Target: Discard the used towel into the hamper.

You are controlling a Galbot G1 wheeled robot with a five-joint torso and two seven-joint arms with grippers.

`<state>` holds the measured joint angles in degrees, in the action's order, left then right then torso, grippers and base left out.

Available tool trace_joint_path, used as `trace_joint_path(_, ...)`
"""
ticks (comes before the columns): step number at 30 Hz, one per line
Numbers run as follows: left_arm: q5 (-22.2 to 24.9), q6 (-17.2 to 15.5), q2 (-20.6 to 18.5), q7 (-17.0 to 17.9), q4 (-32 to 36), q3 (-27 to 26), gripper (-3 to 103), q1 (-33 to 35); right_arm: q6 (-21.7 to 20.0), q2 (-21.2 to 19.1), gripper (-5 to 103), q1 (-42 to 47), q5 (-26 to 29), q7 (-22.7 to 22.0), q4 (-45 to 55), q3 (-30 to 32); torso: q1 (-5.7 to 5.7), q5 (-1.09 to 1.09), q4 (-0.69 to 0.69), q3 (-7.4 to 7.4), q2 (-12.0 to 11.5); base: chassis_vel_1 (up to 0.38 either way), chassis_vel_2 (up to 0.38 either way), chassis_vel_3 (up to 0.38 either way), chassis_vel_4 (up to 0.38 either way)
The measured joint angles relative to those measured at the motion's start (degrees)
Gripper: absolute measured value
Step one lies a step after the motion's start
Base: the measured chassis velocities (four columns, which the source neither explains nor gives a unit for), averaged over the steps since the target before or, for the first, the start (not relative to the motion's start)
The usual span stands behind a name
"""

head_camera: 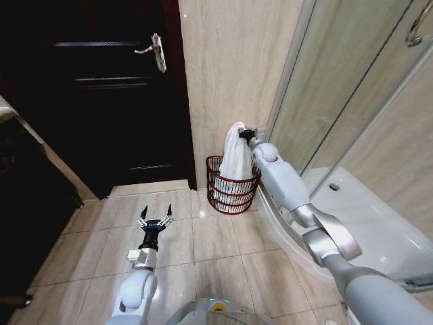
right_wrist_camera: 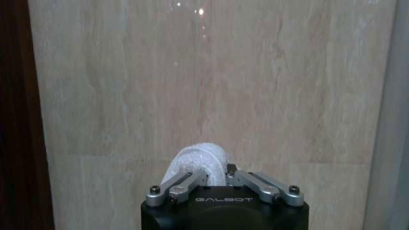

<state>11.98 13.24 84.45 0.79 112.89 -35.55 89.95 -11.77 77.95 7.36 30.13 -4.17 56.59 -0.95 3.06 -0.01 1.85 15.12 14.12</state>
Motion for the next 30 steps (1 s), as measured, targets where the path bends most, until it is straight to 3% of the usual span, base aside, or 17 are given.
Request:
trace_joint_path(10, 1.18, 1.36, -0.01, -0.13, 0.14, -1.65, 100, 1.23, -3.84, -0.19, 7, 2.14, 0.09, -0.89, 0.33, -0.6, 0.06, 0.01, 0.0, 0.12, 0.18, 0.0, 0.0, 0.0, 0.0)
trace_joint_path(13, 1.38, 2.19, 0.07, -0.23, -0.09, -2.32, 100, 1.65, -8.87, 0.23, 7, 2.47, 0.42, -1.91, 0.1, -0.11, 0.08, 0.0, 0.0, 0.17, 0.26, 0.0, 0.0, 0.0, 0.0)
trace_joint_path(22, 1.39, 3.78, 0.43, -0.28, -1.07, -2.73, 100, 2.47, -18.12, 0.87, 7, 1.86, 6.57, -2.89, -1.27, 0.65, 0.11, 0.0, 0.0, 0.23, 0.34, 0.0, 0.0, 0.0, 0.0)
trace_joint_path(24, 1.54, 4.21, 0.57, -0.3, -1.34, -2.99, 100, 2.74, -22.05, 0.88, 7, 1.57, 7.68, -2.58, -1.52, 0.69, 0.11, 0.0, 0.0, 0.24, 0.35, 0.0, 0.0, 0.0, 0.0)
trace_joint_path(30, 2.31, 4.83, 0.54, -0.4, -1.85, -3.93, 100, 2.98, -27.97, 2.47, 7, 0.38, 7.89, -0.43, -4.8, 2.12, 0.13, 0.0, 0.0, 0.27, 0.4, 0.0, 0.0, 0.0, 0.0)
